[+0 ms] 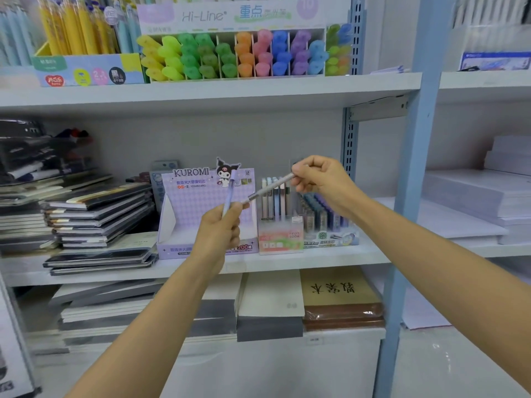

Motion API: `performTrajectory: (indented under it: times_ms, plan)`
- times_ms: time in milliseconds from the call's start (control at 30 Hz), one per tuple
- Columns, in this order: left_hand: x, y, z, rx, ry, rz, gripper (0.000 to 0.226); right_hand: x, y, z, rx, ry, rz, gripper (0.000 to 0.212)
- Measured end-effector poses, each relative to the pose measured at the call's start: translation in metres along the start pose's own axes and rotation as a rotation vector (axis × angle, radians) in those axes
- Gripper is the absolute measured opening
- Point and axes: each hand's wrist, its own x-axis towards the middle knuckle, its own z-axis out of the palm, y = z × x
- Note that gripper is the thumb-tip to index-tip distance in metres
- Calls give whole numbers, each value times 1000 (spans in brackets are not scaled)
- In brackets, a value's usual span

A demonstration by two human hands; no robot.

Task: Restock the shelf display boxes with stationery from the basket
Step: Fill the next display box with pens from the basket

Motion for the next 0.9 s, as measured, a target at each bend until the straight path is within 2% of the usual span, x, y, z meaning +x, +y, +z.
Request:
performTrajectory:
  times_ms: [133,233,500,600,733,900]
  plan:
    - [-4,9,2,-169,100,20,15,-15,5,-7,-43,-182,129,9]
    - [-9,13,6,-275,114,36,9,-28,12,-5,-126,-326,201,16]
    - [-14,14,21,-187,72,25,21,-37,15,6,-173,-447,159,18]
    - [-13,14,20,-98,76,37,16,-34,11,9,-287,-371,75,22]
    - [-13,12,27,93,19,106,24,-25,0,21,-253,-182,-39,17]
    - [-8,9,36,272,34,199,25,-16,-9,37,-348,-212,-99,3]
